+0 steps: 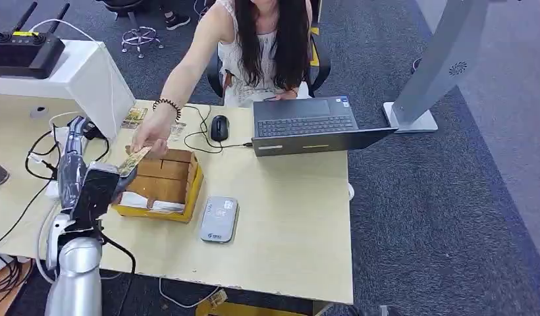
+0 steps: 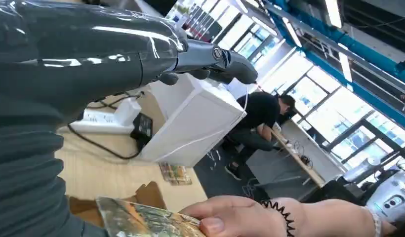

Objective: Pass the card to the sensor for recognition and then transmit it.

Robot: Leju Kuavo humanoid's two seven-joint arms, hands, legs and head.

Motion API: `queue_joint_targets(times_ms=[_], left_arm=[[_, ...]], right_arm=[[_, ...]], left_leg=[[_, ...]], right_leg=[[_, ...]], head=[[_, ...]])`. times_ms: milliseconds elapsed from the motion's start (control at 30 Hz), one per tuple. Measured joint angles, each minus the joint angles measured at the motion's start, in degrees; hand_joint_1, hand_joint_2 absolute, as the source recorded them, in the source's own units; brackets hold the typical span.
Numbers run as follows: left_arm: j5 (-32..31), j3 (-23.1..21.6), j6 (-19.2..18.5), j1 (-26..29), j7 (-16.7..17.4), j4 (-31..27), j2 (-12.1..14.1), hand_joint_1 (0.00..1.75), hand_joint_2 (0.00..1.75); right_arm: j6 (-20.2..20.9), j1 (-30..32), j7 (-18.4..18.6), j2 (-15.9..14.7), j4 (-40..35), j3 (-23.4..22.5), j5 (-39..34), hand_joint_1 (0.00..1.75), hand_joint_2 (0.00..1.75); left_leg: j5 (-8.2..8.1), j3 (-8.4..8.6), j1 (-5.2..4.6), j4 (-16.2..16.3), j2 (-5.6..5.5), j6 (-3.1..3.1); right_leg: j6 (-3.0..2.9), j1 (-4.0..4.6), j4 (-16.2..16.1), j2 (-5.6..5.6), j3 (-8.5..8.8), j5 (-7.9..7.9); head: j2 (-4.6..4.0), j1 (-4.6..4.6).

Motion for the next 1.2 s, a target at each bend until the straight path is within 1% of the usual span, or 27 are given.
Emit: queue_joint_targets(times_ms=[233, 267, 467, 800, 900, 1200], left_arm=[[-10.8, -4.3, 4.5, -6.3, 4.4, 4.4, 2.6, 0.00, 1.75], [-12.6, -5.2, 5.3, -7.3, 5.2, 5.3, 3.2, 1.75, 1.75], [-21.7, -8.5, 9.0, -11.9, 8.9, 8.5, 5.5, 1.75, 1.75], [-37.6, -13.5, 16.9, -18.2, 15.1, 13.7, 9.4, 1.75, 1.75], [-39.1, -14.1, 18.3, -19.1, 15.7, 14.7, 9.9, 1.75, 1.75], [-39.7, -14.5, 19.4, -19.5, 16.3, 16.3, 10.4, 1.75, 1.75]], right_arm=[[-0.2, -1.1, 0.0, 0.0, 1.6, 1.2, 0.9, 0.00, 0.00], [-0.3, -1.3, 0.0, 0.0, 1.8, 1.4, 1.0, 0.00, 0.00], [-0.7, -2.2, 0.3, 0.0, 3.1, 2.6, 1.5, 0.00, 0.00], [-1.4, -2.9, 0.9, -0.3, 4.9, 4.7, 1.8, 0.00, 0.00], [-1.7, -3.0, 1.0, -0.5, 5.2, 5.1, 1.8, 0.00, 0.00], [-1.9, -3.0, 1.1, -0.6, 5.6, 6.6, 0.3, 0.00, 0.00]], left_leg=[[0.00, 0.00, 0.00, 0.0, 0.00, 0.00], [0.01, 0.00, 0.00, 0.0, -0.01, -0.01], [0.03, 0.00, 0.01, 0.0, 0.00, -0.04], [0.04, -0.01, 0.04, 0.0, 0.10, -0.05], [0.04, 0.00, 0.04, 0.0, 0.15, -0.05], [0.04, 0.00, 0.07, 0.0, 0.17, -0.05]], right_leg=[[0.00, 0.00, 0.0, 0.01, 0.00, 0.01], [0.00, 0.00, 0.0, 0.00, 0.00, 0.01], [-0.01, 0.00, 0.0, 0.01, 0.00, 0.04], [-0.04, 0.03, 0.0, 0.17, -0.04, 0.07], [-0.05, 0.03, 0.1, 0.23, -0.06, 0.07], [-0.06, 0.07, 0.1, 0.26, -0.08, 0.08]], head=[[0.00, -0.02], [0.00, 0.00], [0.00, 0.00], [0.00, 0.00], [0.00, 0.00], [0.00, 0.00]])
